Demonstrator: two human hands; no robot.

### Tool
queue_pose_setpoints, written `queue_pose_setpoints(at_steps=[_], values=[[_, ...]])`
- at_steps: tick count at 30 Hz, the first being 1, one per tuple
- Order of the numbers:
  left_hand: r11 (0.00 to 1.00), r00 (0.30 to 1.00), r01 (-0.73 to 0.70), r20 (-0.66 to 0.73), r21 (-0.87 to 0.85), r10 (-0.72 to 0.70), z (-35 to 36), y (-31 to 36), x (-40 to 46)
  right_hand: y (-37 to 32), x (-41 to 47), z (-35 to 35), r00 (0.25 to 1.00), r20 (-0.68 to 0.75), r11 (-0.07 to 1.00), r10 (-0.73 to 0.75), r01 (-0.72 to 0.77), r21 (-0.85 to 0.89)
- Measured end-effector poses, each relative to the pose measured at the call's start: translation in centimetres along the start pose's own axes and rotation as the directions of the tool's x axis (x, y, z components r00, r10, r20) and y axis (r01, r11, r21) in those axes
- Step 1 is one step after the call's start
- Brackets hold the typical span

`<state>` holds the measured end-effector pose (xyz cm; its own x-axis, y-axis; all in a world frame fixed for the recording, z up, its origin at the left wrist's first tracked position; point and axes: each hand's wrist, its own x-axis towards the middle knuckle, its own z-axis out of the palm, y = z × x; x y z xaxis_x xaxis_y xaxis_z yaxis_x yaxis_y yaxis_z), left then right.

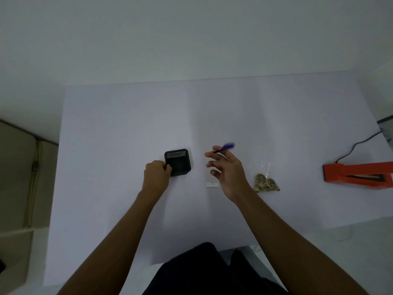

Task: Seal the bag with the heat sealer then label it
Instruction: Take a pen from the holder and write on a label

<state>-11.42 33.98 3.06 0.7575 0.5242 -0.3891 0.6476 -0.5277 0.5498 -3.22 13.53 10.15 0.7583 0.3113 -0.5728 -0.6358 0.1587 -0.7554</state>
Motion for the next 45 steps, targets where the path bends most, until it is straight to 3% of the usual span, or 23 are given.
queue_pose_setpoints(at_steps=[3,5,7,9,12,15,20,23,30,35,37,40,45], values=[[0.998,0.999,0.028,0.024,0.055,-0.029,-0.1,-0.2,-0.1,0.8,-0.3,0.0,0.999,-0.007,0.998,0.034,-0.034,-0.056],[0.978,0.999,0.047,0.012,0.203,-0.05,-0.7,0.4,-0.7,1.2,-0.6,0.1,0.998,-0.028,0.994,0.059,-0.061,-0.086],[0.94,0.996,0.003,-0.08,0.34,0.026,-1.5,1.5,-1.8,1.4,-0.8,0.4,0.996,-0.049,0.995,0.068,-0.072,-0.074],[0.967,0.973,-0.166,-0.13,0.192,0.193,-2.2,3.0,-3.4,1.5,-0.9,0.8,0.995,-0.056,0.995,0.077,-0.081,-0.067],[0.883,0.891,-0.447,0.02,-0.144,0.455,-2.8,5.7,-6.3,1.6,-0.8,1.3,0.994,-0.058,0.994,0.093,-0.096,-0.048],[0.828,0.826,-0.555,0.061,-0.082,0.56,-1.7,6.2,-7.3,1.7,-1.0,2.1,0.986,-0.121,0.993,0.112,-0.117,-0.028],[0.817,0.819,-0.574,0.058,0.053,0.572,-0.5,5.9,-7.5,2.2,-0.5,3.1,0.952,-0.281,0.992,0.121,-0.125,0.004],[0.825,0.822,-0.565,0.102,0.02,0.561,-0.1,5.8,-8.3,2.9,-0.1,2.8,0.928,-0.346,0.991,0.135,-0.126,0.049],[0.903,0.868,-0.325,0.291,-0.28,0.403,1.6,6.0,-8.9,4.8,1.2,2.4,0.838,-0.474,0.961,0.27,-0.206,0.184],[0.89,0.917,-0.027,0.343,-0.455,0.203,1.3,4.3,-8.3,4.4,2.4,-1.6,0.698,-0.666,0.961,0.264,-0.127,0.248],[0.935,0.921,-0.095,0.327,-0.342,0.213,1.6,2.6,-7.6,3.5,2.7,-3.7,0.705,-0.684,0.981,0.188,-0.109,0.158],[0.983,0.939,-0.172,0.292,-0.056,0.181,3.4,0.2,-5.6,3.5,2.7,-4.0,0.812,-0.575,0.995,0.096,-0.088,0.043],[0.957,0.963,-0.235,0.176,0.17,0.205,5.9,-2.1,-3.5,4.9,2.2,-2.6,0.886,-0.457,0.995,0.081,-0.099,-0.016]])
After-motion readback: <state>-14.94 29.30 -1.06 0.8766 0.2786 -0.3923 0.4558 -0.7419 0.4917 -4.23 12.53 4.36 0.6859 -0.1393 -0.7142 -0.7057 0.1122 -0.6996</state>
